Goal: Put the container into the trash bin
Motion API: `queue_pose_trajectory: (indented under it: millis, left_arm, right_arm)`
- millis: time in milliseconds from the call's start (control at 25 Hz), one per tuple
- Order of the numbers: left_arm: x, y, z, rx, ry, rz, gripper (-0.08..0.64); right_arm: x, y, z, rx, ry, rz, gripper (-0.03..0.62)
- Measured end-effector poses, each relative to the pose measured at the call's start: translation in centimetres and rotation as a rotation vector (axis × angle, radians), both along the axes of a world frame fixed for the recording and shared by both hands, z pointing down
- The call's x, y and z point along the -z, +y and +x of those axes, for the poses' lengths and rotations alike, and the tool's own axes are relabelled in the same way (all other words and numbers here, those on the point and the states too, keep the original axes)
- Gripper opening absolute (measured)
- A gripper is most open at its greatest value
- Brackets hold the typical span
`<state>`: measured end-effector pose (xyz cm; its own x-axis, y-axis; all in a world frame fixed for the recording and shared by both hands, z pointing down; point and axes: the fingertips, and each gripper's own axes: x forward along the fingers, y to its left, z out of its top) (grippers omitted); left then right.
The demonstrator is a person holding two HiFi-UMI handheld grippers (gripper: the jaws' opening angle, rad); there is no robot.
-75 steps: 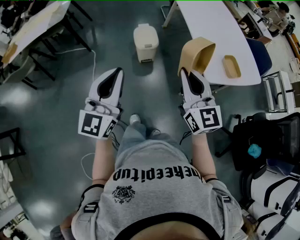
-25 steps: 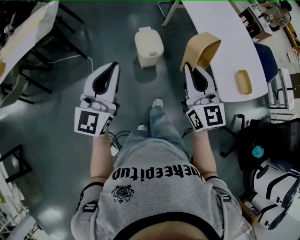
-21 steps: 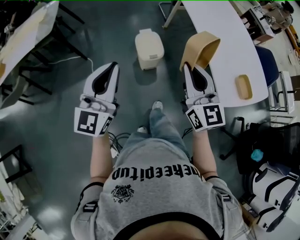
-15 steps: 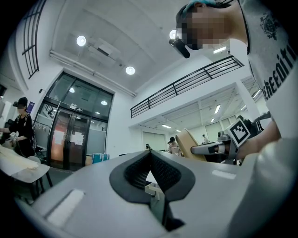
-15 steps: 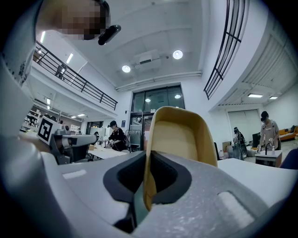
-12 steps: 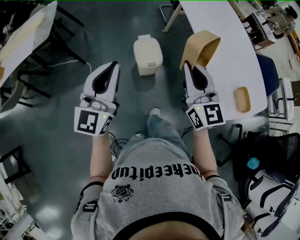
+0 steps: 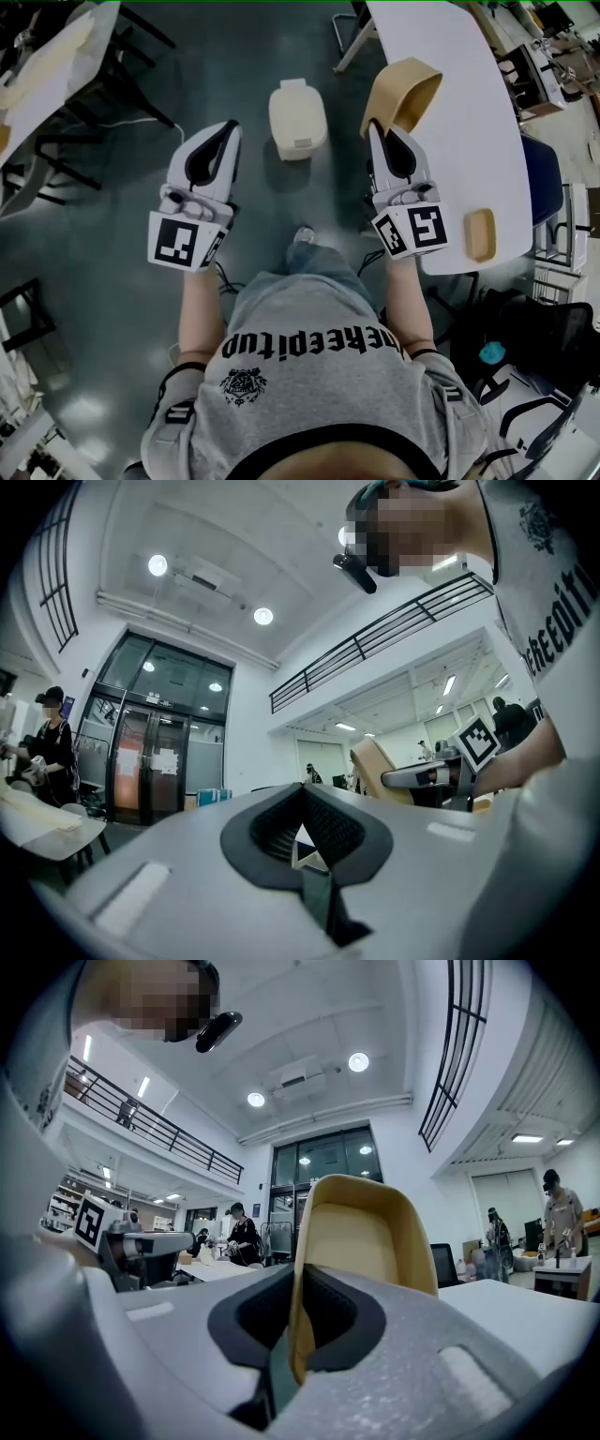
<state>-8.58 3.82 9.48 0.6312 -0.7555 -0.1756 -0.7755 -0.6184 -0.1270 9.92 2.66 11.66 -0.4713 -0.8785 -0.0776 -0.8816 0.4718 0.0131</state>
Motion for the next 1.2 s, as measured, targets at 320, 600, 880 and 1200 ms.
queue_pose_trajectory:
  millis: [320,600,880,1200]
  left_arm:
    - [0.4,-2.8,2.6,0.028,-0.002,0.015,0.006]
    - [-0.3,-3.9,3.7,0.032,-0.025,-0.002,0.014]
    - [-0.8,-6.6,3.9,0.005,-0.040,-0.014,0.014]
    - [-1.6,-10.9,3.3,-0.051,-0.061,-0.054,0.014]
  right_arm:
    - [-0.8,-3.5,1.7,0.044,-0.012,-0.010,0.009]
    - [-1.8,-4.9,2.5,0.048,-0.032,-0.033,0.009]
    - [-2.1,-7.1,2.5,0.025,-0.043,-0.045,0.009]
    - [-2.8,-10.1,1.7,-0.026,-0.046,-0.076,0.008]
